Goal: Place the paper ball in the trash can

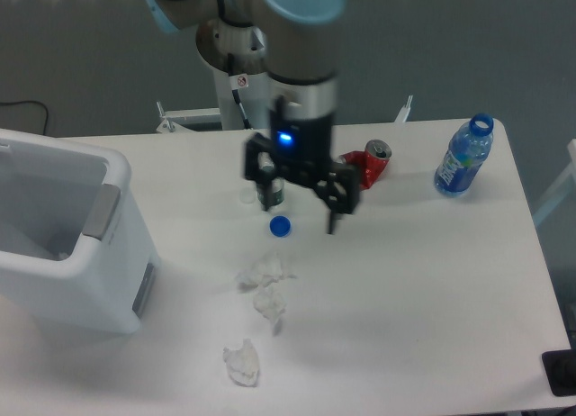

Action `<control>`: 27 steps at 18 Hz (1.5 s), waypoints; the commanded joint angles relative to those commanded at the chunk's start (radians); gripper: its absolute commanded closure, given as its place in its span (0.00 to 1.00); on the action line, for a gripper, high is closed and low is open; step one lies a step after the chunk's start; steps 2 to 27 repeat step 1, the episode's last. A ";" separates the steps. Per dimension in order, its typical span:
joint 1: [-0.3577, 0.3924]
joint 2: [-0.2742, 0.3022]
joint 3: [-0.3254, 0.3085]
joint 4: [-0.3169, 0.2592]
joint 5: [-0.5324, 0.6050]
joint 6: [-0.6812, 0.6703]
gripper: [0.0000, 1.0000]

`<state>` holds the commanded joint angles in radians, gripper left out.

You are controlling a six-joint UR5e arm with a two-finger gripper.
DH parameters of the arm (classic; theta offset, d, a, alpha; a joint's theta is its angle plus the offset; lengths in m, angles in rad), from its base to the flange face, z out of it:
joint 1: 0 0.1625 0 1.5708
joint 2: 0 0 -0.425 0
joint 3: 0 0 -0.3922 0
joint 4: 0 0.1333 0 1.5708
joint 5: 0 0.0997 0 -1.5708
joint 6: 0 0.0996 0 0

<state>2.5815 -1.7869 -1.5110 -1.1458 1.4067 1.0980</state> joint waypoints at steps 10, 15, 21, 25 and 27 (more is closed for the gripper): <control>0.014 -0.011 0.003 -0.008 0.000 0.026 0.00; 0.014 -0.011 0.003 -0.008 0.000 0.026 0.00; 0.014 -0.011 0.003 -0.008 0.000 0.026 0.00; 0.014 -0.011 0.003 -0.008 0.000 0.026 0.00; 0.014 -0.011 0.003 -0.008 0.000 0.026 0.00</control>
